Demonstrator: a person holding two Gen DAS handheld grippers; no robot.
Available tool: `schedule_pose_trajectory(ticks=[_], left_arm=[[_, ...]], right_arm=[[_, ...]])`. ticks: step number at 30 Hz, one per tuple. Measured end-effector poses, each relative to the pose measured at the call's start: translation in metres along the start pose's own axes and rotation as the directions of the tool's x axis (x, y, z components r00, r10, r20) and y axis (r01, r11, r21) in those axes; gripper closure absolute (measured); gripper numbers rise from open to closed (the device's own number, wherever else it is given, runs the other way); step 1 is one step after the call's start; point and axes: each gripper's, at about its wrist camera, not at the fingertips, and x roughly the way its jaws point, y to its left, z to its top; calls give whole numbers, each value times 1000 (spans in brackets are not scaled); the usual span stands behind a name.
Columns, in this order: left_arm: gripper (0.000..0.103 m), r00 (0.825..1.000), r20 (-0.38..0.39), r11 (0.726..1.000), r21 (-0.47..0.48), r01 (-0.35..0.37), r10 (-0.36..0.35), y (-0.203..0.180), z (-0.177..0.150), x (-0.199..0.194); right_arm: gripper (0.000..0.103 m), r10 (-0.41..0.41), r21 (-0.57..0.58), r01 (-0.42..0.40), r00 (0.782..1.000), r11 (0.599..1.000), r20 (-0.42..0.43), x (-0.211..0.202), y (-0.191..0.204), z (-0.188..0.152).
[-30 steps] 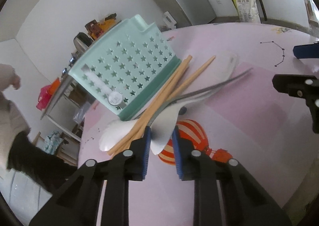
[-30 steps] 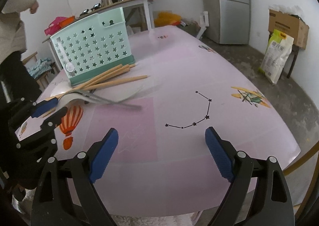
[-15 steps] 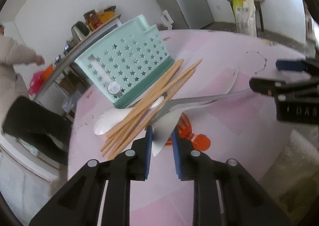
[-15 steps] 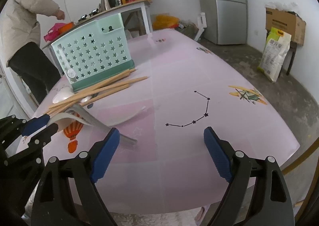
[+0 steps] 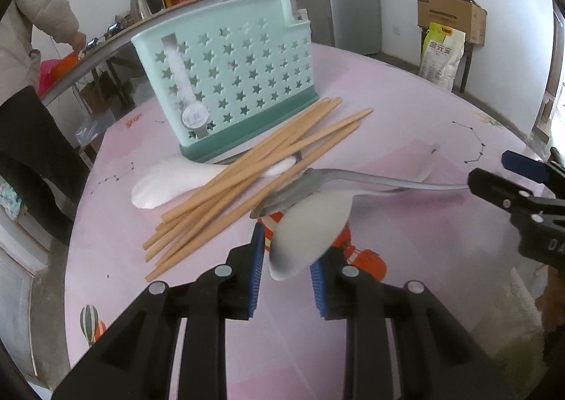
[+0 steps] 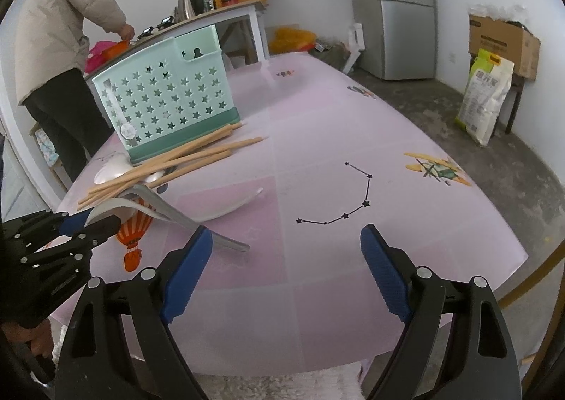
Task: Organize utensils
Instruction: 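Reach the left tool to the white plastic spoon and close on it, then grasp a steel spoon with the right tool while the left tool lifts the white spoon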
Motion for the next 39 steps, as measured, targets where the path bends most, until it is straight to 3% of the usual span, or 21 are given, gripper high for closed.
schedule_pose_trajectory(ticks=[3,7,20,24,30,39], left_arm=[[82,1000,25,1000,8,-15,15,0,-1,-1],[95,998,58,999,10,-37,36,2,0,-8],[95,989,132,998,-31,-58,62,16,10,-44],[95,987,153,998,-52,-43,50,22,10,-55],[95,981,193,990,-129,52,-27,41,9,-68],[96,975,215,981,-168,93,-55,50,7,-72]], right_arm=[[22,-5,2,5,1000,1000,1,0,1,-1],[23,-11,2,11,1000,1000,5,-2,1,-1],[24,-4,8,3,1000,1000,18,-7,5,1],[25,7,14,-8,1000,1000,19,-7,5,3],[27,9,-2,-9,1000,1000,19,-8,10,2],[30,1,15,-2,999,1000,48,-18,8,5]])
